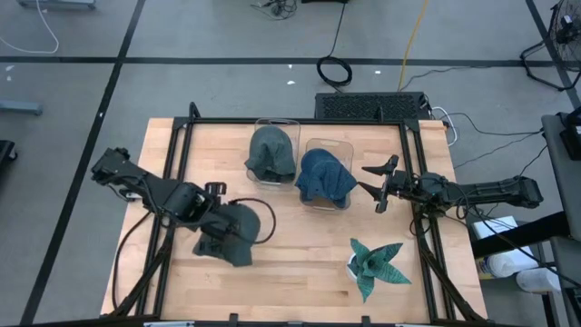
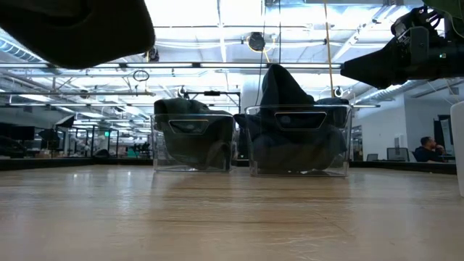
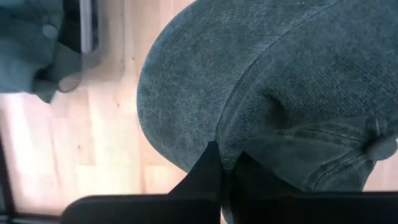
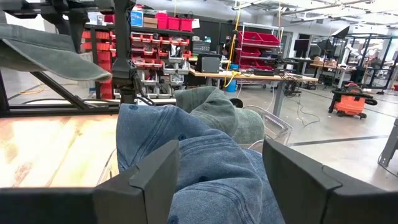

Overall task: Pick & Place hat
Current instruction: Put the black cap into the left transparent bin

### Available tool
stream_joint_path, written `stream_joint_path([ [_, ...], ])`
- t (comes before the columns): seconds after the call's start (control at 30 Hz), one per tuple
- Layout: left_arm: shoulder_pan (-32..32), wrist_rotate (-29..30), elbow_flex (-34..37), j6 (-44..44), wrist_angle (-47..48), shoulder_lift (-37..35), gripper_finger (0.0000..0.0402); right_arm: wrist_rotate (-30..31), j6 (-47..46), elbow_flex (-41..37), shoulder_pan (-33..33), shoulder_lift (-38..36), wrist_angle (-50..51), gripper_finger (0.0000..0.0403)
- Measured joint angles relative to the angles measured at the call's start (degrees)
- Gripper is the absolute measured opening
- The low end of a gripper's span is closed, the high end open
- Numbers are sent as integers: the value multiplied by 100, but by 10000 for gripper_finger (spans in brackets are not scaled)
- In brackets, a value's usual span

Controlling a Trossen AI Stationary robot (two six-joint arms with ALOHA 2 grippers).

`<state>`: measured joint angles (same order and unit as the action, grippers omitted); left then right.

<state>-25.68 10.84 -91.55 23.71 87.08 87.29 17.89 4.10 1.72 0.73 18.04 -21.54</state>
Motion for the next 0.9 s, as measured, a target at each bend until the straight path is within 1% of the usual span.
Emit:
stream_joint_path([
  [0.07,106,117,-168,-194,6,9,4,0,0,-1,1,0,0,222],
  [0.2,391,286,-767,-627,-17,5,4,0,0,0,0,0,0,222],
  [0.37,894,359,-1470,-1038,-7,96,4,0,0,0,2,0,0,222],
  [0.5,1366,578,-1777,-1371,-15,87,4,0,0,-2,0,0,-1,222],
  [0.63,1842,689,-1944,-1970,-25,90,4,0,0,-2,0,0,0,222],
  [0.73,2155,920,-2067,-2323,-27,108,4,0,0,-1,1,0,0,222],
  [0.9,2520,1163,-2662,-2846,-19,473,4,0,0,-1,1,0,0,222],
])
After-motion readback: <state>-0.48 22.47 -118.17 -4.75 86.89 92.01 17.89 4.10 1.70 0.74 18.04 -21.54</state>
